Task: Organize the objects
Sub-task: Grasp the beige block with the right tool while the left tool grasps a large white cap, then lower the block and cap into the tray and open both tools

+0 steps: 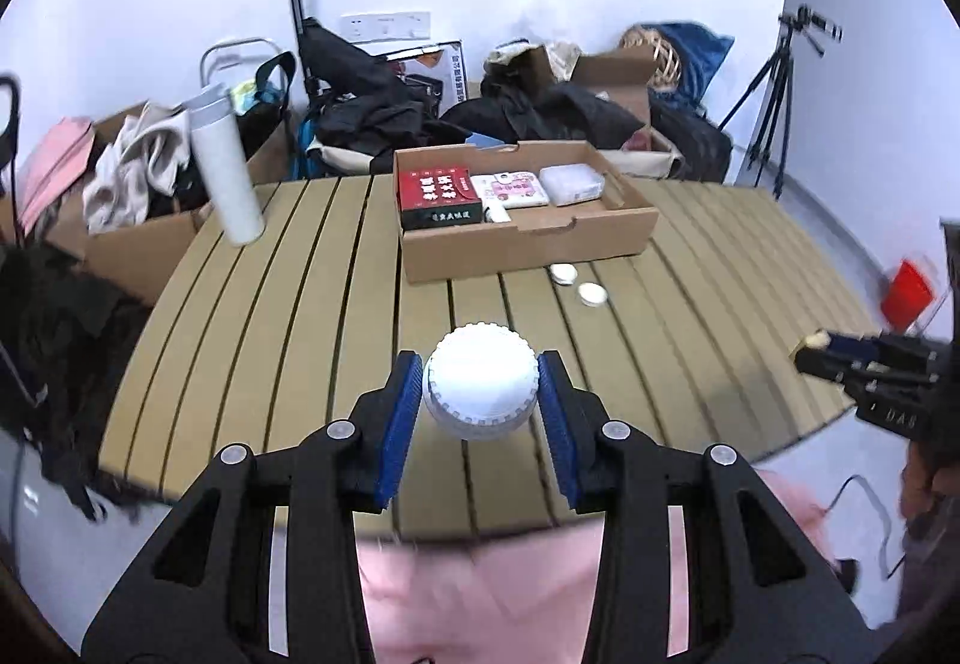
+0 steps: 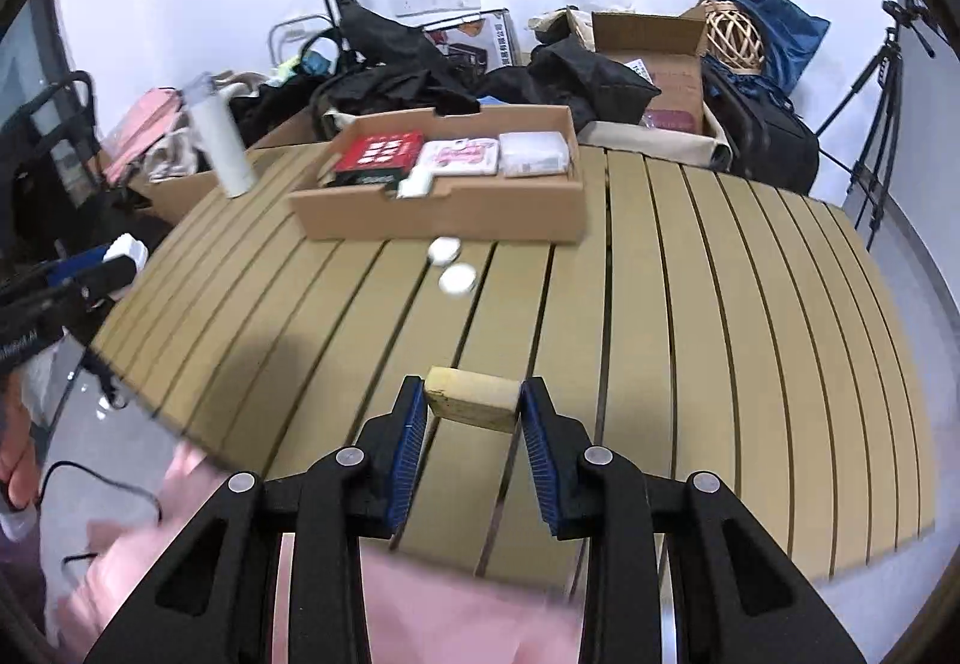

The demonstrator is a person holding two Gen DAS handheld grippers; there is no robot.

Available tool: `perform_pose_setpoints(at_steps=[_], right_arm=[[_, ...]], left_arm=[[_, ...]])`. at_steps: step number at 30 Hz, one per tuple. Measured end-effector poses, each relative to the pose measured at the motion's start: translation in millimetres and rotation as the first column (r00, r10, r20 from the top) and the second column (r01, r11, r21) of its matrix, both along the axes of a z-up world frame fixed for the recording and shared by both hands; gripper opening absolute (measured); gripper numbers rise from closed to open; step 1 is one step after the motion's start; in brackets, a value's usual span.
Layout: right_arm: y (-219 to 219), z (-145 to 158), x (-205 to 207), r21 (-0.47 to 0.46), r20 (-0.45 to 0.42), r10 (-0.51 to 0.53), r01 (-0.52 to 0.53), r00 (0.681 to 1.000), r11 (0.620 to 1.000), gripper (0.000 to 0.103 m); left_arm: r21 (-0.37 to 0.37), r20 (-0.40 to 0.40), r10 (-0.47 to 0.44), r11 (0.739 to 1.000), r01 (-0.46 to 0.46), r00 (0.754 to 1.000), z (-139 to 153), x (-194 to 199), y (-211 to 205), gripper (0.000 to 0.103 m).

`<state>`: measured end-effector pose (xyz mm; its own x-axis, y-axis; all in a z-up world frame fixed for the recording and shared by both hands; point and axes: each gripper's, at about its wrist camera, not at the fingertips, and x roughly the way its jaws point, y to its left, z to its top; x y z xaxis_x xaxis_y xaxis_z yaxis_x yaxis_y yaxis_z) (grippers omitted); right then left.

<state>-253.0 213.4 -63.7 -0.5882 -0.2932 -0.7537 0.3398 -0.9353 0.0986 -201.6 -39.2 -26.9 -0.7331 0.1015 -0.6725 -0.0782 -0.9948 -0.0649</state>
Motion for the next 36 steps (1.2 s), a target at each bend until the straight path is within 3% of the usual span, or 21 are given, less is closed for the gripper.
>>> perform_pose_setpoints(at_steps=[3,5,10,14,17,22,25,29,33,36], right_arm=[[-2,14,32,-0.012,-0.021,0.024,-0.024,0.999,1.0,0.035],[-5,16,39,0.001,-0.039,0.038,-0.038,0.999,0.999,0.035],[-4,20,47,0.007,-0.049,0.018,-0.018,0.999,1.0,0.035],[-5,19,41,-0.002,-0.041,0.033,-0.033,0.999,0.999,0.035],[-10,23,17,-0.006,-0.04,0.055,-0.055,0.998,0.998,0.035],[-15,27,-82,-0.133,-0.017,0.06,-0.062,0.998,0.989,0.035],[-25,10,-161,-0.148,0.048,0.023,-0.016,0.999,0.989,0.035],[-44,-14,-255,-0.193,0.126,-0.008,0.033,0.992,0.981,0.035],[-72,-48,-329,-0.163,0.196,-0.024,0.057,0.98,0.985,0.035],[-81,-76,-361,-0.158,0.26,-0.048,0.092,0.964,0.983,0.036]], left_arm=[[0.043,0.004,-0.031,0.999,0.03,1.0,8,17,2,0.036],[0.022,-0.006,-0.03,0.999,0.03,1.0,13,21,7,0.036],[0.068,-0.019,-0.063,0.996,0.064,0.998,20,25,14,0.036],[0.113,0.022,-0.101,0.989,0.098,0.995,16,6,18,0.036],[0.128,0.023,-0.141,0.982,0.136,0.99,19,-39,25,0.036],[0.194,0.083,-0.17,0.969,0.151,0.982,7,-149,32,0.036],[0.178,0.184,-0.159,0.976,0.126,0.97,-27,-231,41,0.036],[0.219,0.258,-0.156,0.971,0.1,0.953,-68,-302,46,0.036],[0.168,0.289,-0.168,0.978,0.123,0.943,-103,-345,61,0.036],[0.186,0.33,-0.182,0.975,0.125,0.926,-124,-357,60,0.036]])
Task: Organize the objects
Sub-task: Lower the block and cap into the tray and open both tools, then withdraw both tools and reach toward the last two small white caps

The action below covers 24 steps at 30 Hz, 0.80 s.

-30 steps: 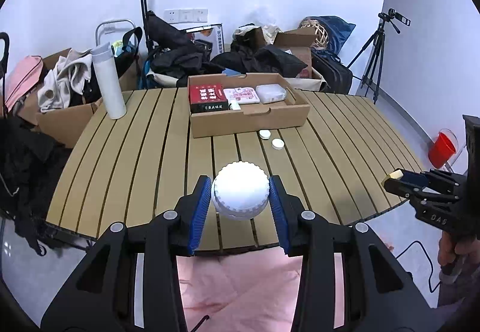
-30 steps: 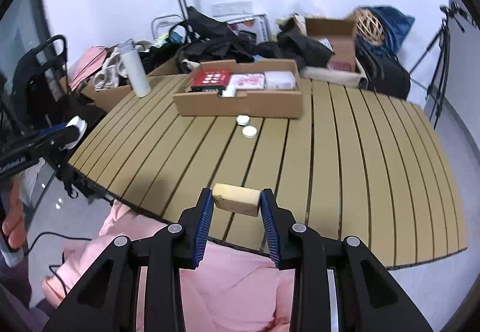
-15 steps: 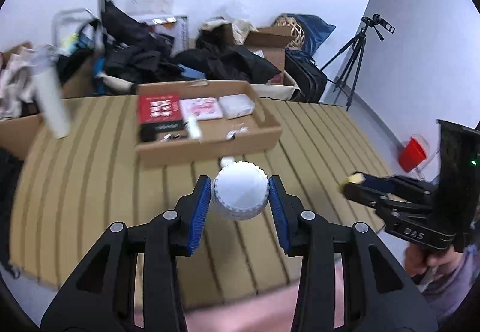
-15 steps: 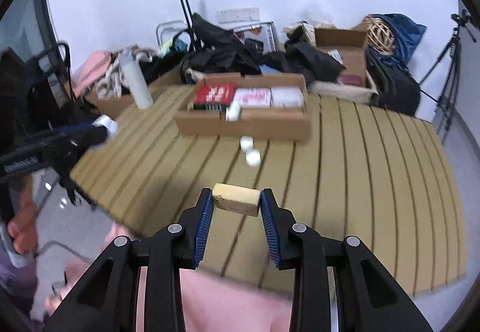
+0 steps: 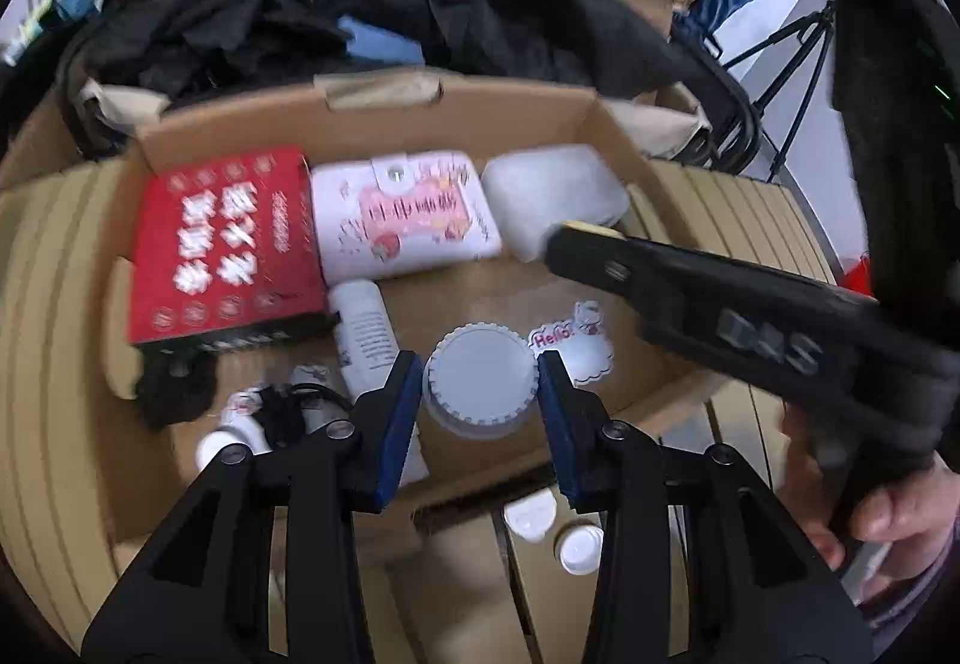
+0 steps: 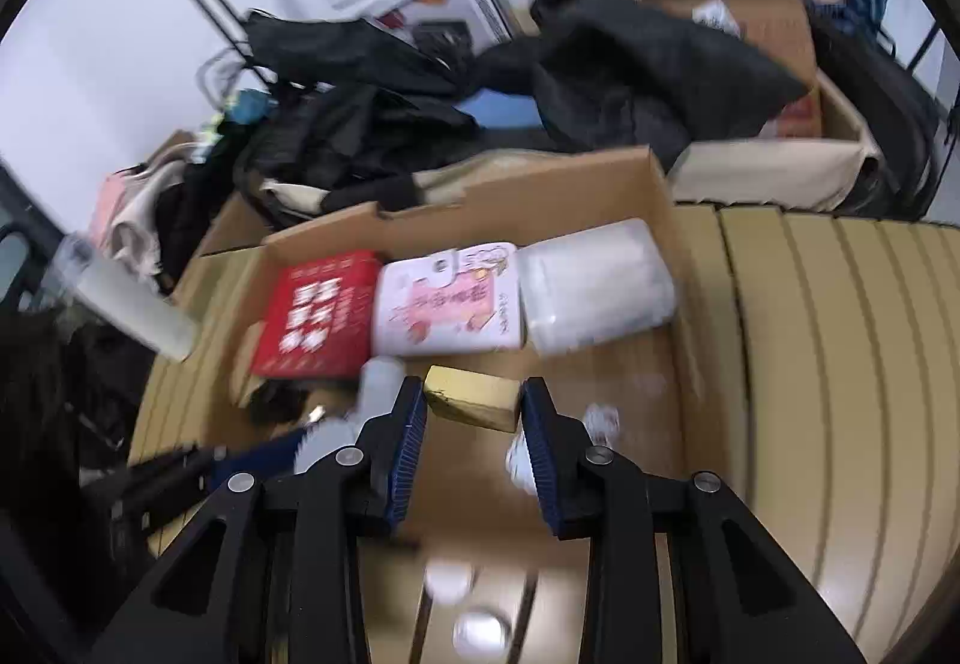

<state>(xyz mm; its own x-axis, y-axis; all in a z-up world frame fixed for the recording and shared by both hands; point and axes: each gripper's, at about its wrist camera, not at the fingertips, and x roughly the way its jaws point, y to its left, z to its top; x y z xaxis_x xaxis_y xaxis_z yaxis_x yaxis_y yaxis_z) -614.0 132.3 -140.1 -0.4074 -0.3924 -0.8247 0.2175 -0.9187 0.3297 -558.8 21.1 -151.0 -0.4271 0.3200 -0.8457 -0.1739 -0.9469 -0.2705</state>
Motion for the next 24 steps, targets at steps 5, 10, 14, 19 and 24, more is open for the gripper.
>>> perform_pose_setpoints(at_steps=[5,10,14,19,24], right_arm=[[-12,-34,-16,-0.058,0.083,0.031,-0.026,0.996,0.998,0.039],[-6,-8,0,-0.093,0.019,0.042,-0.041,0.999,0.995,0.09],[11,43,32,-0.029,-0.073,0.04,-0.042,0.997,0.999,0.09],[35,105,100,0.125,-0.185,0.059,-0.036,0.981,0.992,0.09],[56,133,197,0.168,-0.251,0.087,-0.045,0.964,0.985,0.091]], left_arm=[[0.032,0.011,-0.039,0.999,0.039,0.999,-7,8,-8,0.061],[0.031,-0.052,0.009,0.999,-0.007,0.999,31,31,-35,0.071],[-0.054,-0.118,0.077,0.995,-0.084,0.99,73,63,-53,0.071],[-0.203,-0.198,0.153,0.96,-0.193,0.968,113,125,-58,0.074],[-0.219,-0.235,0.159,0.952,-0.212,0.959,133,208,-57,0.08]])
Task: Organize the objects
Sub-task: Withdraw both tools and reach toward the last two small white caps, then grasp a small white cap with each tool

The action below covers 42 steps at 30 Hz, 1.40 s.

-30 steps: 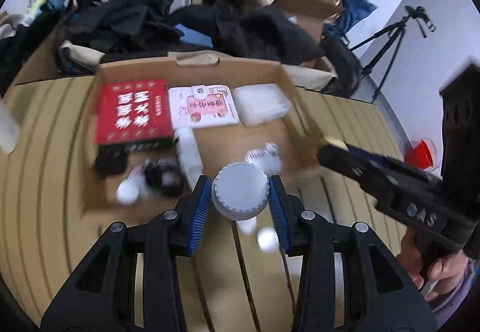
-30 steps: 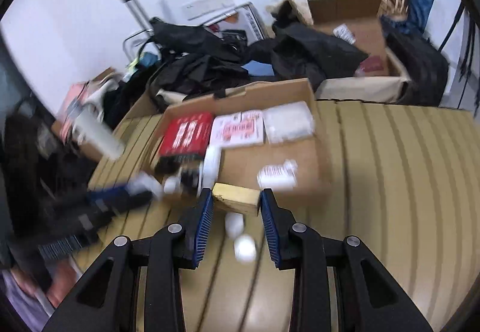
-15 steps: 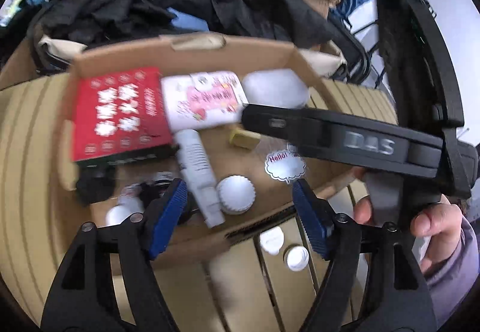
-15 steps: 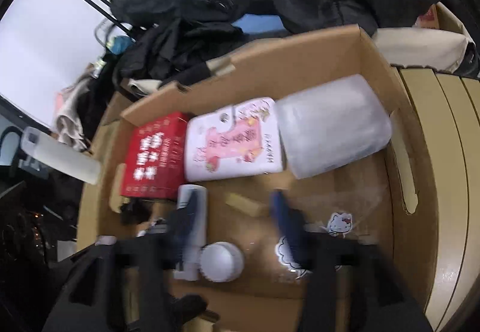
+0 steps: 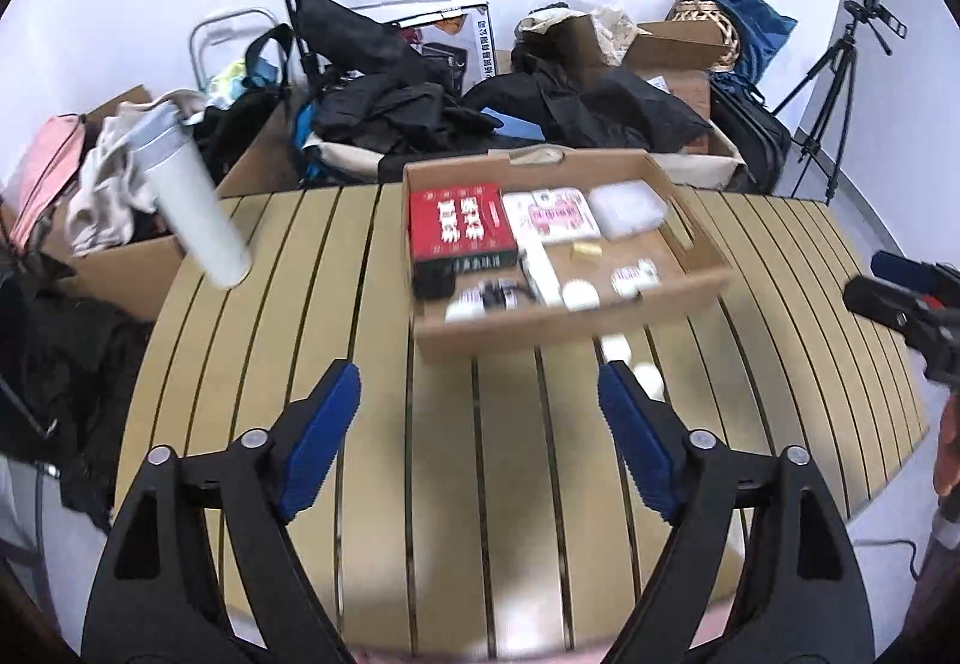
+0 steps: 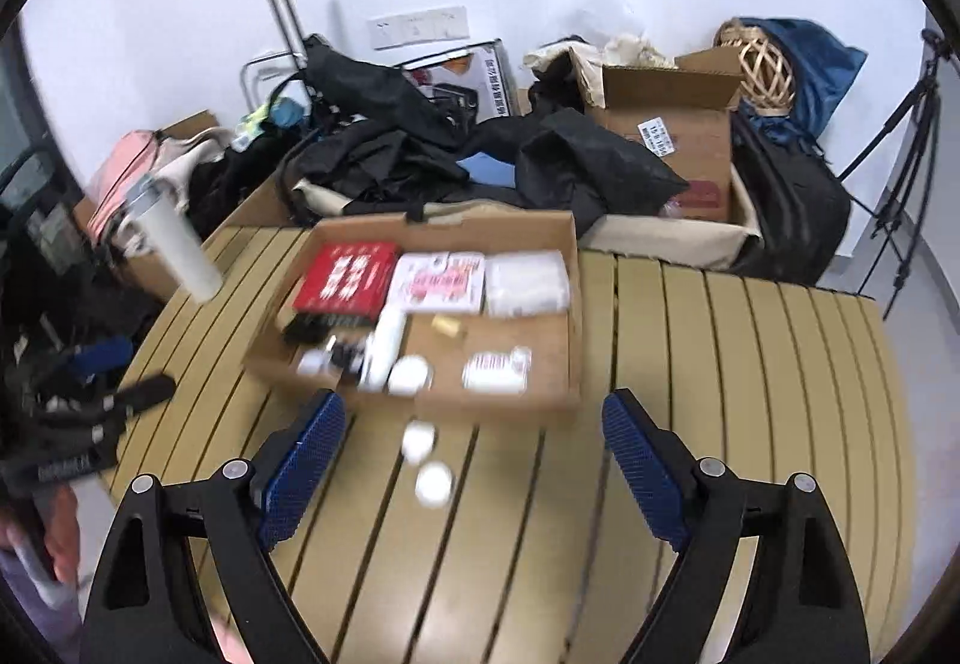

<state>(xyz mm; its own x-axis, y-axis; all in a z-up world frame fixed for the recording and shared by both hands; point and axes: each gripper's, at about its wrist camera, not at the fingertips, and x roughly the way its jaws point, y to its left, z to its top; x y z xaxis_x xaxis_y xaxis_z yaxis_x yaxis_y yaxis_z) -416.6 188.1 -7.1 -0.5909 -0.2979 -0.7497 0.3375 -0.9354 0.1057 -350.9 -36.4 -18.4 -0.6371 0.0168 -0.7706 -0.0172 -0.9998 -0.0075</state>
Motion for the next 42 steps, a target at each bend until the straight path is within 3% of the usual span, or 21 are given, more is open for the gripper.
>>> perform_pose_setpoints(at_steps=[6,8,10,13,16,21,28,30,34,37,40,42], right_arm=[[16,-7,114,-0.061,-0.027,0.011,-0.013,1.0,0.998,0.09],[18,-19,147,-0.083,-0.018,0.003,-0.005,1.0,0.997,0.09],[14,-40,182,-0.044,0.024,-0.021,0.022,0.999,0.999,0.09],[2,-65,219,-0.016,0.095,0.004,-0.003,0.995,1.0,0.09],[-2,-73,240,0.002,0.11,0.006,-0.006,0.994,1.0,0.09],[9,-81,237,-0.065,0.151,0.014,-0.004,0.988,0.998,0.09],[8,-76,219,-0.072,0.006,-0.011,0.011,1.0,0.997,0.09],[4,-79,199,-0.027,-0.018,-0.001,0.001,1.0,1.0,0.09],[-10,-85,141,0.061,-0.056,0.011,-0.008,0.998,0.998,0.09],[-27,-107,88,0.11,-0.049,0.065,-0.059,0.997,0.992,0.09],[-44,-139,38,0.135,-0.008,0.104,-0.102,0.995,0.986,0.074],[-54,-160,14,0.161,0.017,0.111,-0.113,0.994,0.98,0.069]], left_arm=[[-0.008,0.017,-0.027,1.0,0.027,0.999,-13,100,14,0.089],[0.026,0.024,-0.032,0.999,0.031,0.999,-24,134,18,0.09],[0.079,0.026,-0.035,0.996,0.032,0.999,-29,159,21,0.09],[0.091,0.022,-0.063,0.994,0.061,0.998,-30,180,30,0.09],[0.044,-0.008,-0.07,0.997,0.07,0.998,-28,189,39,0.09],[0.051,-0.02,-0.069,0.996,0.07,0.997,-30,186,40,0.089],[0.028,-0.023,-0.08,0.996,0.08,0.997,-50,142,42,0.089],[0.003,-0.034,-0.078,0.997,0.078,0.996,-54,117,41,0.089],[0.06,-0.029,-0.109,0.992,0.111,0.994,-62,66,37,0.089],[0.045,-0.006,-0.116,0.992,0.116,0.993,-78,21,38,0.089],[0.042,0.032,-0.098,0.994,0.096,0.995,-99,-14,35,0.089],[0.04,0.058,-0.08,0.996,0.078,0.995,-115,-31,33,0.087]])
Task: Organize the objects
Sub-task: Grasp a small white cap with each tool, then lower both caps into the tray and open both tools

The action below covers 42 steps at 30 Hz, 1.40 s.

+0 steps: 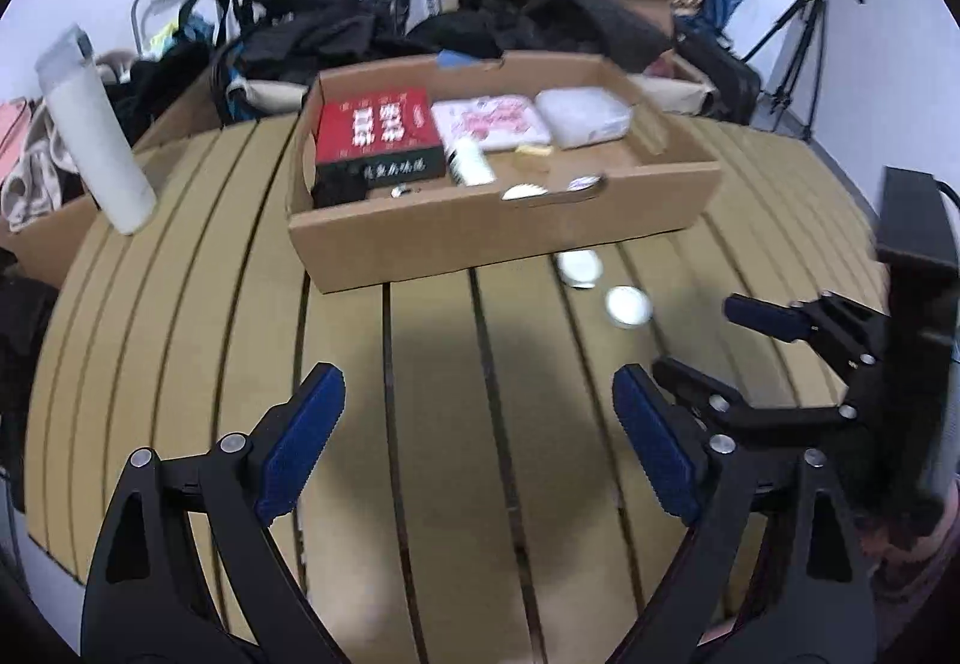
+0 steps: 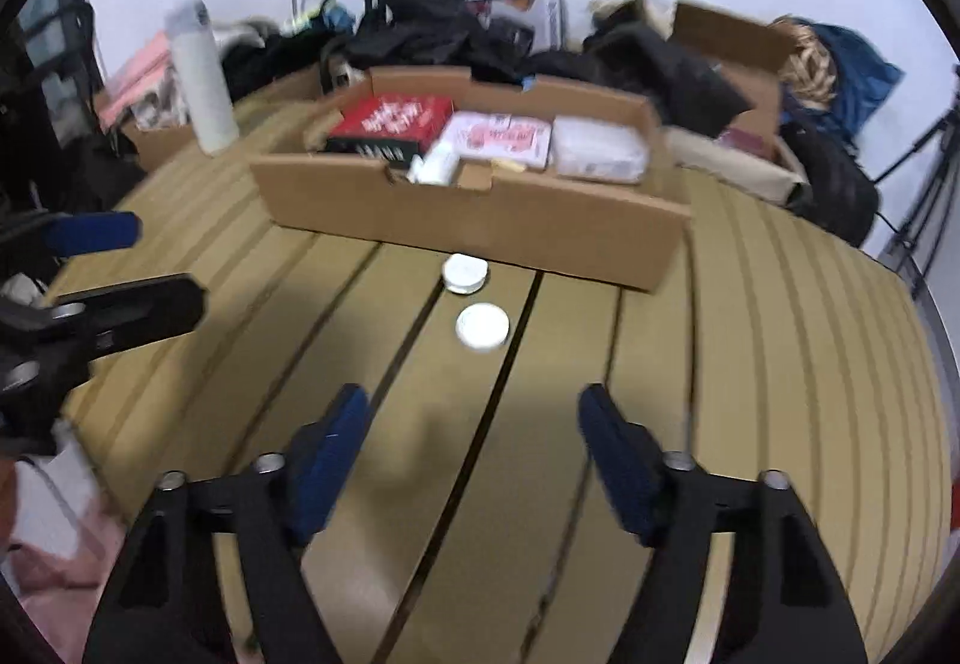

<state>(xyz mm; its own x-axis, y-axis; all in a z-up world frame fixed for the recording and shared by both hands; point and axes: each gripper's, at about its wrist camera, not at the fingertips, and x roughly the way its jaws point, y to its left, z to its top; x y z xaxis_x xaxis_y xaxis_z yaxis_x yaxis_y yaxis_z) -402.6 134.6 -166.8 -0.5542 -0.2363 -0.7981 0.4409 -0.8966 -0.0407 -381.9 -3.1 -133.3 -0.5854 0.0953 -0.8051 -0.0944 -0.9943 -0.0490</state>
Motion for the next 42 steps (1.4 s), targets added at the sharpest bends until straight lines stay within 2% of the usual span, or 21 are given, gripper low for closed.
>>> perform_pose_setpoints(at_steps=[2,6,7,9,13,16,18,19,22,25,28,31,38,42], right_arm=[[-9,-20,-22,0.016,0.028,0.004,-0.004,1.0,1.0,0.062],[-13,-38,-45,-0.009,0.04,-0.008,0.008,0.999,1.0,0.059],[-10,-38,-47,-0.036,0.027,-0.017,0.018,0.999,0.999,0.053],[-5,-36,-49,-0.057,0.019,-0.03,0.031,0.999,0.998,0.031],[25,-25,-44,-0.05,-0.014,-0.092,0.091,0.996,0.995,0.032],[54,-16,-37,-0.056,-0.013,-0.143,0.142,0.99,0.988,0.032],[72,-9,-27,-0.079,-0.007,-0.183,0.182,0.983,0.98,0.032],[81,-5,-18,-0.096,0.0,-0.203,0.202,0.979,0.975,0.032],[91,1,0,-0.124,0.002,-0.217,0.215,0.976,0.969,0.032],[93,3,12,-0.123,0.002,-0.223,0.221,0.975,0.967,0.032],[94,11,21,-0.144,0.01,-0.228,0.227,0.974,0.963,0.032],[94,32,41,-0.162,-0.019,-0.222,0.216,0.975,0.963,0.032],[97,83,118,-0.174,-0.078,-0.19,0.174,0.979,0.969,0.032],[91,94,153,-0.193,-0.085,-0.162,0.143,0.983,0.971,0.032]], left_arm=[[0.0,0.02,0.001,1.0,-0.001,1.0,-15,-13,0,0.087],[0.06,0.018,-0.006,0.998,0.005,1.0,-34,-31,6,0.087],[0.067,0.024,0.005,0.998,-0.006,1.0,-39,-37,9,0.086],[0.09,0.037,0.008,0.996,-0.011,0.999,-48,-49,19,0.076],[0.081,0.045,-0.023,0.996,0.02,0.999,-58,-70,48,0.072],[0.005,0.031,-0.038,0.999,0.038,0.999,-64,-80,71,0.06],[-0.059,-0.01,-0.019,0.998,0.018,1.0,-69,-81,81,0.031],[-0.069,-0.03,-0.005,0.998,0.003,1.0,-69,-79,82,0.025],[-0.039,-0.041,0.023,0.999,-0.025,0.999,-69,-76,79,0.024],[-0.001,-0.016,0.037,0.999,-0.037,0.999,-64,-71,73,0.024],[0.084,-0.031,0.041,0.996,-0.038,0.999,-41,-48,62,0.024],[0.144,-0.07,0.029,0.989,-0.018,0.997,-2,2,45,0.024],[0.181,-0.195,-0.031,0.981,0.067,0.98,67,134,9,0.024],[0.187,-0.242,-0.056,0.977,0.103,0.969,84,166,10,0.024]])
